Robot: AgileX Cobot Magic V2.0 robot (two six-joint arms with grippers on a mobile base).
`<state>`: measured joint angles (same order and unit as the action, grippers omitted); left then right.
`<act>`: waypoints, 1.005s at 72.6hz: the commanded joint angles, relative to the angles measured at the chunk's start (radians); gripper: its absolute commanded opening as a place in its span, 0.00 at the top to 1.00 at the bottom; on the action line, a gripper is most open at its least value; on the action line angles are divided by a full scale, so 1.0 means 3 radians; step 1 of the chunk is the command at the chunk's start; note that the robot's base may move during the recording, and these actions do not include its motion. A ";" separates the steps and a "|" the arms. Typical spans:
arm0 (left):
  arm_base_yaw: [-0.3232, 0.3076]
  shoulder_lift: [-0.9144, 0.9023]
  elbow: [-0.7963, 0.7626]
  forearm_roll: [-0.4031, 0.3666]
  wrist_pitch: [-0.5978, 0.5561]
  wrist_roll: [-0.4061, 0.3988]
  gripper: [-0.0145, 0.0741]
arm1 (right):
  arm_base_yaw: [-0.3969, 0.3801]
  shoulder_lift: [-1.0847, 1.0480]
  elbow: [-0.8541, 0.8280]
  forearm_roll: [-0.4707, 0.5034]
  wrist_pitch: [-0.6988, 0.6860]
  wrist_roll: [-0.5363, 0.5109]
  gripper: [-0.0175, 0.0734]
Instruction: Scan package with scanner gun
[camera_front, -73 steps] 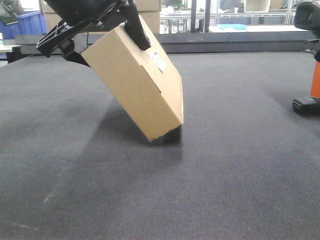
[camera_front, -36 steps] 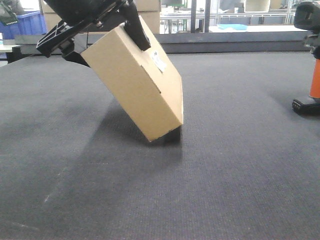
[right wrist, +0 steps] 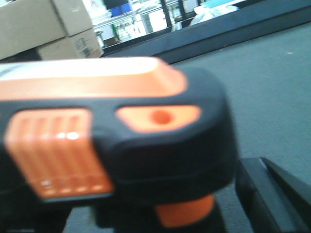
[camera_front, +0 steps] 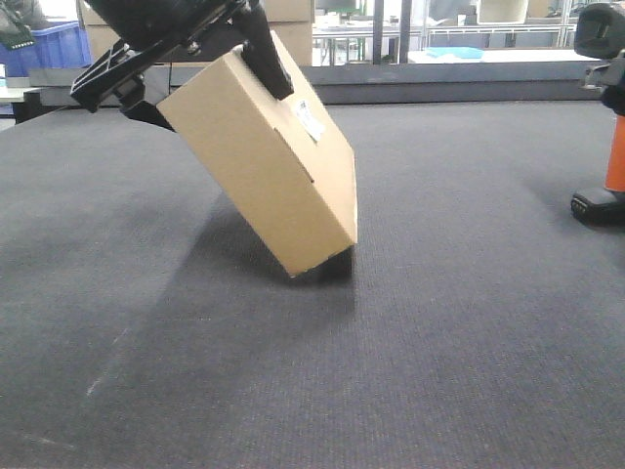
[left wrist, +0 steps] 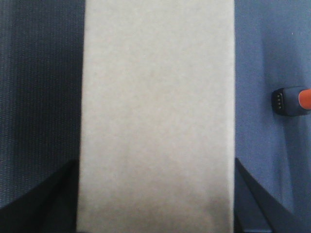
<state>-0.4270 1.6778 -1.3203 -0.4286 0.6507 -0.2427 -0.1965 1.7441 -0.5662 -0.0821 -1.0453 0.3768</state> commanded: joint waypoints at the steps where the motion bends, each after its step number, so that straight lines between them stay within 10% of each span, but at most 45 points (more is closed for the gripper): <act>1: 0.0007 -0.0012 -0.0012 -0.0021 -0.0013 0.0009 0.96 | -0.0004 0.0003 -0.0017 0.0047 -0.0048 -0.0009 0.26; 36: 0.0007 -0.0012 -0.0012 -0.0021 0.0014 0.0009 0.96 | -0.0004 0.0003 -0.0017 0.0039 -0.0055 -0.0092 0.99; 50: 0.0007 -0.0012 -0.0012 -0.0080 0.0013 0.0009 0.96 | -0.0004 -0.0084 -0.0017 -0.0120 -0.0139 -0.0132 0.98; 73: 0.0007 -0.0012 -0.0012 -0.0556 -0.0261 0.0009 0.96 | -0.0004 -0.0816 -0.0017 -0.0019 0.0697 -0.1433 0.98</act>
<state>-0.4270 1.6778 -1.3203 -0.5453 0.6314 -0.2427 -0.1952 1.5794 -0.5670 -0.1411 -0.8623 0.0926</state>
